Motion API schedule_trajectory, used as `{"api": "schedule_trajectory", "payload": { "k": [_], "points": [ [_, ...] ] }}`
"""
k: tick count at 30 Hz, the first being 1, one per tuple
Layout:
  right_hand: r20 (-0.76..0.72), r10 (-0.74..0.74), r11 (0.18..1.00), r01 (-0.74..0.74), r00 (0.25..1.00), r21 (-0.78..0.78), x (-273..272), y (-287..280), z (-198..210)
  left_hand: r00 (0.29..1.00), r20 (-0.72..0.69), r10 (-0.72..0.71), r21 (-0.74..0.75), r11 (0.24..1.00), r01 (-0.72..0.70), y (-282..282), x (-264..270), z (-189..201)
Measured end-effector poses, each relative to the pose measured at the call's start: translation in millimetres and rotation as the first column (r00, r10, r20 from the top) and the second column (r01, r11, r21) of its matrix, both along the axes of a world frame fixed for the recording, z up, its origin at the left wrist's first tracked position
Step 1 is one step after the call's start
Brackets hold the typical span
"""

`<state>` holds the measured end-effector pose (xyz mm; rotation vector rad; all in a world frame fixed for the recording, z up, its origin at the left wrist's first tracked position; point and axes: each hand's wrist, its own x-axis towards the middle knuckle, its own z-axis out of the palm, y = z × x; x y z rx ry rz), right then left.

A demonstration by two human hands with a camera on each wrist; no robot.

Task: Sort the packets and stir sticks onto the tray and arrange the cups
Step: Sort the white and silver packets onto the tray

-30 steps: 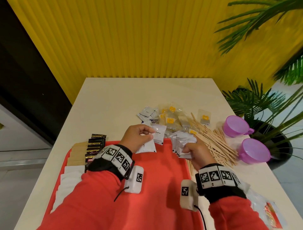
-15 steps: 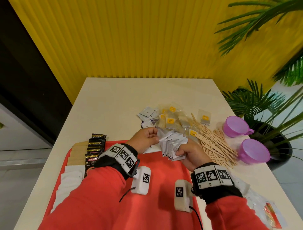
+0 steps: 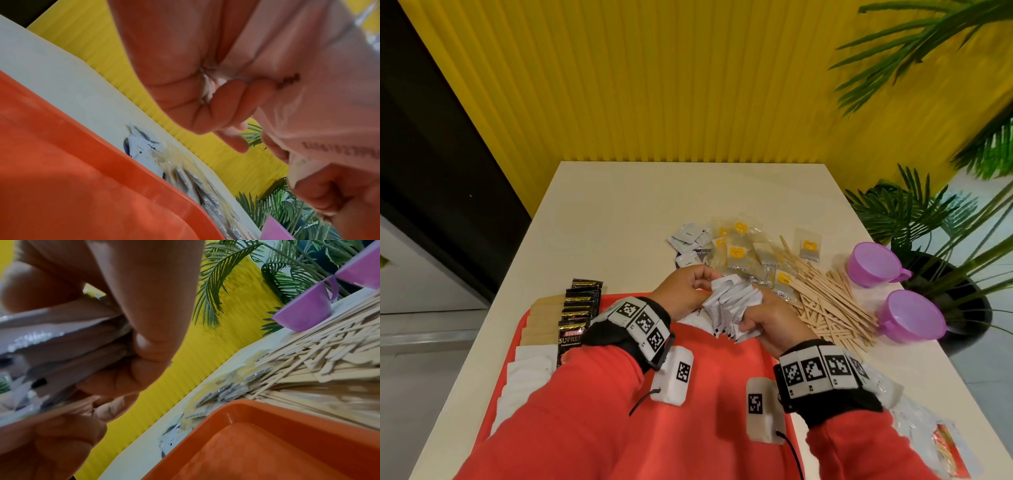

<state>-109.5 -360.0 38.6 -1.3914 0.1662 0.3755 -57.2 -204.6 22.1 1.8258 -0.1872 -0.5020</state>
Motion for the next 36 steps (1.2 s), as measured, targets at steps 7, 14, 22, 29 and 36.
{"api": "schedule_trajectory", "payload": {
  "k": [7,14,22,29,36],
  "points": [
    [0.019,0.108,0.960,-0.099,0.994,-0.263,-4.1,-3.9,-0.3,0.995,-0.095,0.012,0.108,0.994,-0.002,9.4,4.8,-4.1],
    [0.014,0.165,0.897,-0.144,0.986,-0.418,-5.7,10.2,0.6,0.962,-0.255,0.095,0.007,0.995,-0.097,1.4,3.5,-3.0],
    [-0.023,0.048,0.933,-0.053,0.999,-0.355,6.4,17.1,-26.9,0.798,-0.591,0.120,-0.350,0.853,-0.388,-3.3,-12.7,-0.3],
    [0.002,0.140,0.899,-0.126,0.990,-0.420,14.3,26.8,-39.4,0.843,-0.498,0.203,-0.419,0.795,-0.439,-8.9,-31.8,-35.9],
    [0.057,0.068,0.921,-0.041,0.996,-0.386,4.1,34.9,-54.8,0.920,-0.359,0.160,-0.426,0.848,-0.314,-9.5,-37.3,-40.2]
  ]
}}
